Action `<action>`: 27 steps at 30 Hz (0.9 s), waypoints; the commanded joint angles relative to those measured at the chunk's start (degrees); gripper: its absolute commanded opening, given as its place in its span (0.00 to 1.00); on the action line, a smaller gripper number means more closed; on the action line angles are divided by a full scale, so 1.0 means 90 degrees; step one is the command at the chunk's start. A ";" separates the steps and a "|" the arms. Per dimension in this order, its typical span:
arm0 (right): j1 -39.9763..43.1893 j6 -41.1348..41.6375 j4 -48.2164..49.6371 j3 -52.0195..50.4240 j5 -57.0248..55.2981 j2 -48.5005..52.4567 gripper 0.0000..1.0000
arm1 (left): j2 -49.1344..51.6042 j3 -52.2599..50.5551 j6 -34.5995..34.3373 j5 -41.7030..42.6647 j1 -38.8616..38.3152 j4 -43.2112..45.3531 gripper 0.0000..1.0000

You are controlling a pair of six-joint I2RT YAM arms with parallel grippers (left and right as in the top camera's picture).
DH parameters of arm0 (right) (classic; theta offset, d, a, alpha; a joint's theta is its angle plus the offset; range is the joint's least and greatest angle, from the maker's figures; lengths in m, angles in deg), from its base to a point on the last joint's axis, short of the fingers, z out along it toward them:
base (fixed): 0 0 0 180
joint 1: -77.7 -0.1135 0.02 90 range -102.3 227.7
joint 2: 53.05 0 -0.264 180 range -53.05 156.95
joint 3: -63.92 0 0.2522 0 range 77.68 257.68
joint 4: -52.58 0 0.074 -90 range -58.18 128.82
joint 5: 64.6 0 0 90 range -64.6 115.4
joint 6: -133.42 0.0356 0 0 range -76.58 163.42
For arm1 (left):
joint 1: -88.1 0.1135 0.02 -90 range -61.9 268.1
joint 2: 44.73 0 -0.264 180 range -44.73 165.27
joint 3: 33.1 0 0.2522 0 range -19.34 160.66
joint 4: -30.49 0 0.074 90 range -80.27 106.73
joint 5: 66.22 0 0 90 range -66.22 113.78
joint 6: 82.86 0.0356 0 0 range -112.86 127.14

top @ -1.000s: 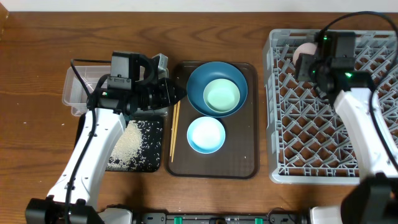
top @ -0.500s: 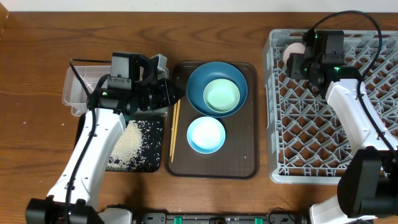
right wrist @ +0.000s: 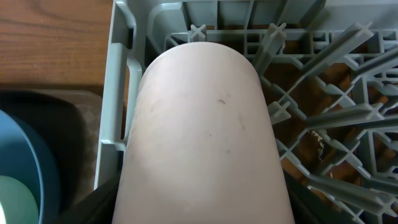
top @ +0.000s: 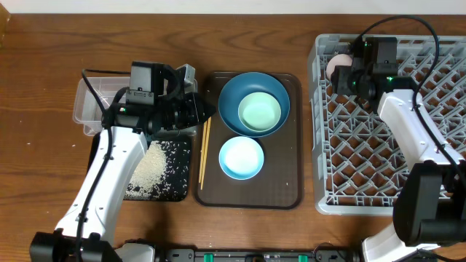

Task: Sort waste into correct bins and load items into the dishwasher rack
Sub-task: 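Carry the pink cup right and lower it into the rack, then release the cup and reach the right gripper to the mint bowl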

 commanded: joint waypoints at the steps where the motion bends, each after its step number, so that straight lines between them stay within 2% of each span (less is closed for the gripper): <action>1: 0.0036 -0.0104 -0.0010 0.0092 0.0083 0.0046 0.63 | -0.0007 -0.0015 0.0136 -0.0053 -0.0015 0.0012 0.15; 3: 0.0036 -0.0102 0.0036 0.0095 0.0083 0.0046 0.72 | -0.0007 -0.0015 0.0134 -0.0053 -0.0015 0.0029 0.15; 12: 0.0036 -0.0104 0.0056 0.0104 0.0083 0.0039 0.77 | -0.0007 -0.0015 0.0134 -0.0053 -0.0015 0.0034 0.15; 17: 0.0036 -0.0104 -0.0075 0.0260 0.0323 0.0012 0.77 | -0.0007 -0.0015 0.0136 -0.0053 -0.0015 0.0032 0.15; 24: -0.0015 -0.0102 -0.0277 0.0345 0.2565 -0.0189 0.66 | -0.0007 -0.0015 0.0134 -0.0483 -0.0015 0.0015 0.15; 27: -0.0223 -0.0104 -0.0386 0.0342 0.2790 -0.0189 0.63 | -0.0007 -0.0015 0.0134 -0.0804 -0.0015 -0.0039 0.16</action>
